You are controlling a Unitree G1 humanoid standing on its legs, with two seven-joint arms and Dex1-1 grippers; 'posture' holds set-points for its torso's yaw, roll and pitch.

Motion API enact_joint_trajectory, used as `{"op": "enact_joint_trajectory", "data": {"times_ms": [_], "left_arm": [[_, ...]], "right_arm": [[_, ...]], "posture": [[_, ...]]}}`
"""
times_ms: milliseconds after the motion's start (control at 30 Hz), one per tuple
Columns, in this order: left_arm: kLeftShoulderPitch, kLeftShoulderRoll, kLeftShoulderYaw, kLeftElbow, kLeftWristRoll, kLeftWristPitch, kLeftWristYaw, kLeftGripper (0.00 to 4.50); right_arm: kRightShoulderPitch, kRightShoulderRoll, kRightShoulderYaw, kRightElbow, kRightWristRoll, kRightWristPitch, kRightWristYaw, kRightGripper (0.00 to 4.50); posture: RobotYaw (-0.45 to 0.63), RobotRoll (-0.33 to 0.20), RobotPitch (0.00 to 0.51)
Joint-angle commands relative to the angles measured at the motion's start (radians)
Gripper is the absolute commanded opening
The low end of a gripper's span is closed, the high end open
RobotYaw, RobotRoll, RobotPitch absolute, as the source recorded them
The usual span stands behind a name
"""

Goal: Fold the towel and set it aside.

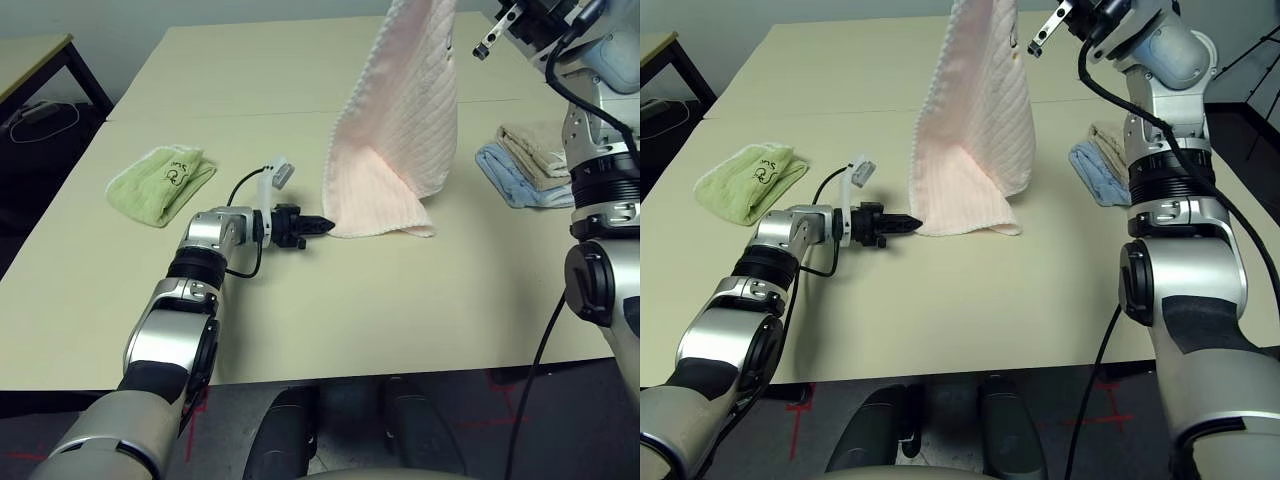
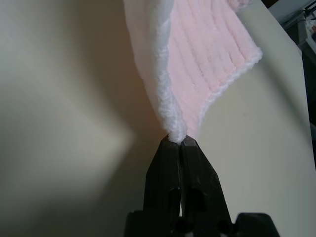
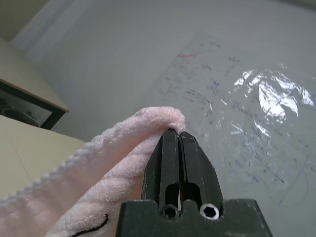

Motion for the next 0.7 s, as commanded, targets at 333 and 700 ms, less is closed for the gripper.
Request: {"op": "enact_joint_trajectory", "data": {"times_ms": [333,700], "left_arm": [[-0.026,0.202,0.105,-0.258,0.001,-0.049,0.186,0.03],[-0.121,0.317,0.032,-0.289,0.092,-0.122,0.227,0.03]], "right_arm": [[0.21,-0.112,-0.051,0.121,-0.001,0.087,0.039,0.0],[0.396,-0.221,-0.095,-0.117,0.167,0.595,0.245,0.0]], "posture": [[0.01,0.0,0.103],[0.0,0.0,0.128]]}}
